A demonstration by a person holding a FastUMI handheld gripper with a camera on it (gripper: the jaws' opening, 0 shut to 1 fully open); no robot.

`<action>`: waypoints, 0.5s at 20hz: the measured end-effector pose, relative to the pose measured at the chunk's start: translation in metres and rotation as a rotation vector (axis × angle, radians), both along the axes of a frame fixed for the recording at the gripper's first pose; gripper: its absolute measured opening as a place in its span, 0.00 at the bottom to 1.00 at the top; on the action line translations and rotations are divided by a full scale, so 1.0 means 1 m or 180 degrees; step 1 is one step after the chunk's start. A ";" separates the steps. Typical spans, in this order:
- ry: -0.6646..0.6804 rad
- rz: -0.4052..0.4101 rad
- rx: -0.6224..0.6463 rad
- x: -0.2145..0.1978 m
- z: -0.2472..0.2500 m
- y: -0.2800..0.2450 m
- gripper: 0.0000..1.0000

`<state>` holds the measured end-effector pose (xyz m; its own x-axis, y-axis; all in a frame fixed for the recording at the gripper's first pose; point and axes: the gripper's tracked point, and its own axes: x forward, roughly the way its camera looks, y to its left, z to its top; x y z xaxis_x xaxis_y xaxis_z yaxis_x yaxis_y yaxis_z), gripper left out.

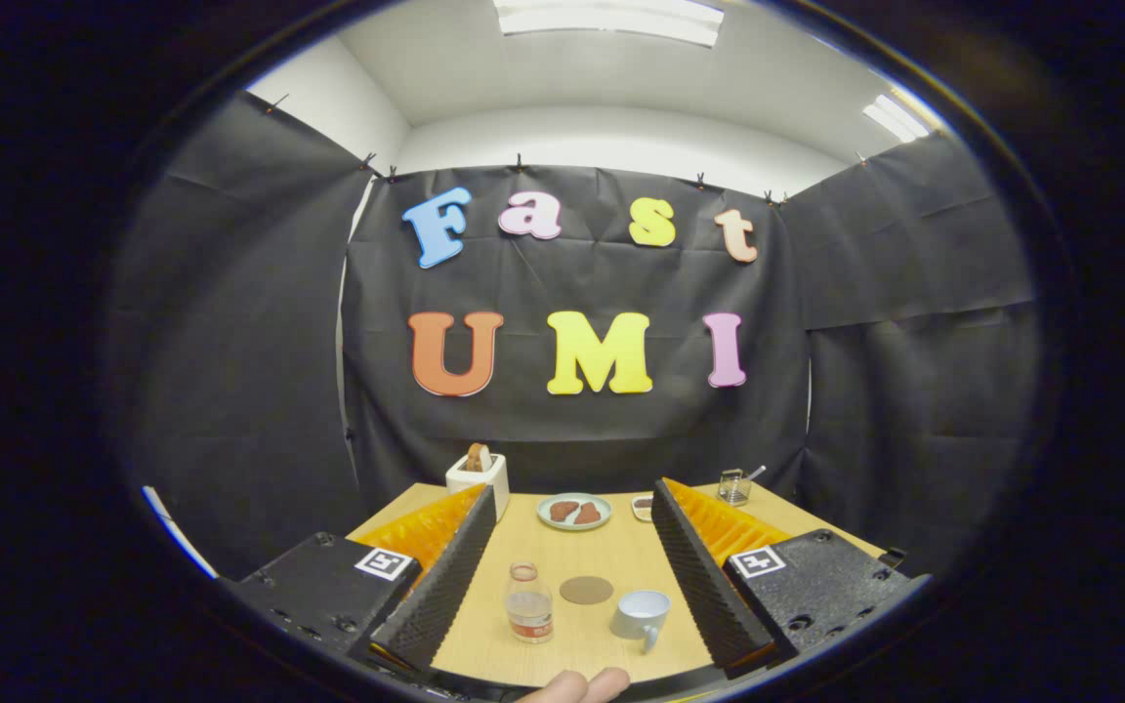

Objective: Take the bottle from table, then pour the juice into the cup, finally place the bottle on the coaster

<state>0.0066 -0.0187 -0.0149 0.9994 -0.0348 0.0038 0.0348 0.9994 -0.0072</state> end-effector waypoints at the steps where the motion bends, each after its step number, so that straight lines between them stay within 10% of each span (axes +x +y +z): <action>1: -0.0004 0.0009 0.0001 0.000 -0.002 0.001 1.00; 10: 0.0049 0.0079 0.0043 0.009 -0.034 0.015 1.00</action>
<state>0.0160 -0.0041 -0.0489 0.9999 -0.0099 -0.0118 0.0099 0.9999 0.0058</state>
